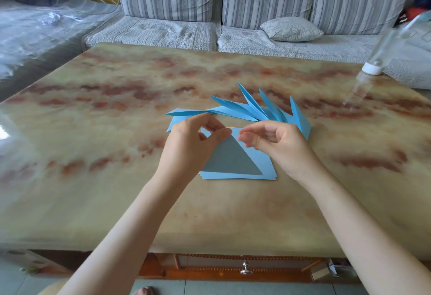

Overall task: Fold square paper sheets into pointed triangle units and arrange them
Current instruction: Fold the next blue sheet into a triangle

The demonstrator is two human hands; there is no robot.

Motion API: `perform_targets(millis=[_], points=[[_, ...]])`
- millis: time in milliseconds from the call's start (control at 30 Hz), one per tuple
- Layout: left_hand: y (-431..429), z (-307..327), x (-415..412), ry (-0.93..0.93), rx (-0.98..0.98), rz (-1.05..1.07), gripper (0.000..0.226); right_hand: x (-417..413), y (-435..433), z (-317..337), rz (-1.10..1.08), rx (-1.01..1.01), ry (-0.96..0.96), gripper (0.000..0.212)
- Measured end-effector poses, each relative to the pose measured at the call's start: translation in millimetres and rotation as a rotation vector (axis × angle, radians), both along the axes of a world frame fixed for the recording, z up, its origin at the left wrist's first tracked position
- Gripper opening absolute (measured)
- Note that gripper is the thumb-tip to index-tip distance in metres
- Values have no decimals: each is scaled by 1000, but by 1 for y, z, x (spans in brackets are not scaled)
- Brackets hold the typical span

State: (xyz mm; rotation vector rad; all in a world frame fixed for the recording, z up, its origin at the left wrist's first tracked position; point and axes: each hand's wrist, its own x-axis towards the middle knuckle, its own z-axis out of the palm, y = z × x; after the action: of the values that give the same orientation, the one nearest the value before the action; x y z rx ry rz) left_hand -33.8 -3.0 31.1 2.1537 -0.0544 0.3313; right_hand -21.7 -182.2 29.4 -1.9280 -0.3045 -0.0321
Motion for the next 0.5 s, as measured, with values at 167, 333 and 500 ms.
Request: perform_targets(millis=[167,333,500], points=[[-4,0,-3,-15,-100,-75,18,0,10,1,42,134,69,9],[2,3,-2,65,-192,-168,10,2,8,0,-5,159,37,3],[8,-1,-1,99,-167,-135,8,0,6,-2,-16,150,31,3]])
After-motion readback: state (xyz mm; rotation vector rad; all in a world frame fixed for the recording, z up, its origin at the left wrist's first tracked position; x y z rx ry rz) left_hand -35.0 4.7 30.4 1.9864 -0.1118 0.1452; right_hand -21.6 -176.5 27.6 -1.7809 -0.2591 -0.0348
